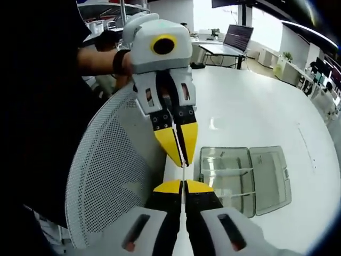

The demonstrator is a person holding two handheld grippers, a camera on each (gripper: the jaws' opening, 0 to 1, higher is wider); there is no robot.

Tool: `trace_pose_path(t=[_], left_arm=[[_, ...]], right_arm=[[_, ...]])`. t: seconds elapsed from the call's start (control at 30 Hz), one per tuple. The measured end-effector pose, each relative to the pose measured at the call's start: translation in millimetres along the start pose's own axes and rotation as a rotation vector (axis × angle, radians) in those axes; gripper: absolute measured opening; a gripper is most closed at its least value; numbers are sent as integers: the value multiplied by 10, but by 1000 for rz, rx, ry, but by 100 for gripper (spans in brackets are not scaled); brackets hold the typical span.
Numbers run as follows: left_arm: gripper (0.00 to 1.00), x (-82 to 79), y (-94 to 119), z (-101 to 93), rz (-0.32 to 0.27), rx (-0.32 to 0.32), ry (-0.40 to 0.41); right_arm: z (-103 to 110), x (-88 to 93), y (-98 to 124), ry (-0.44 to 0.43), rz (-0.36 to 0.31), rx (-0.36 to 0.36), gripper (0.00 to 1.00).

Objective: Insert the divider into the dual guide fixture by aligning both edges with the guide slots and pushing it downward to the bottom, including one-sided entry, uneven engagement, binding, and posture correction.

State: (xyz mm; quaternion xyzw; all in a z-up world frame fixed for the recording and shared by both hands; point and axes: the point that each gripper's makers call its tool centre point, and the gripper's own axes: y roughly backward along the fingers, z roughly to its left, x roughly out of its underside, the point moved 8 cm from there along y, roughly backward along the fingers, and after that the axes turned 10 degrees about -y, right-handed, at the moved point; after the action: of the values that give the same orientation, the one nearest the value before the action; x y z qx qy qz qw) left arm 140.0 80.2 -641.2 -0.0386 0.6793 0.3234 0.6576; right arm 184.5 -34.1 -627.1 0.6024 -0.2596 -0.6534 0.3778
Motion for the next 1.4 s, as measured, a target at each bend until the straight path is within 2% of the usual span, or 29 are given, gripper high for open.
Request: trace_pose_path(t=[0.13,0.23,0.4,0.9,1.0,1.4], left_arm=[[5,47,0,19,12,-13,22],[9,54,6,17,-2,-22,32],[15,98,20,17,2,-38,59],[32,178,116,44,-11,-135,112],[33,205,130,49,-11,-150,115],[42,219,177,78,-22,-205,137]], right_arm=[[-29,-15,3,-20,10,8,0],[-47,-41,18,-17,16,16,0],[-99,-33,23,-16,53,33,0],[-257,-93,58,-48,96,86,0],[-302,-94,54,-37,122,103,0],[-410,-153,45,-21,159,130,0]])
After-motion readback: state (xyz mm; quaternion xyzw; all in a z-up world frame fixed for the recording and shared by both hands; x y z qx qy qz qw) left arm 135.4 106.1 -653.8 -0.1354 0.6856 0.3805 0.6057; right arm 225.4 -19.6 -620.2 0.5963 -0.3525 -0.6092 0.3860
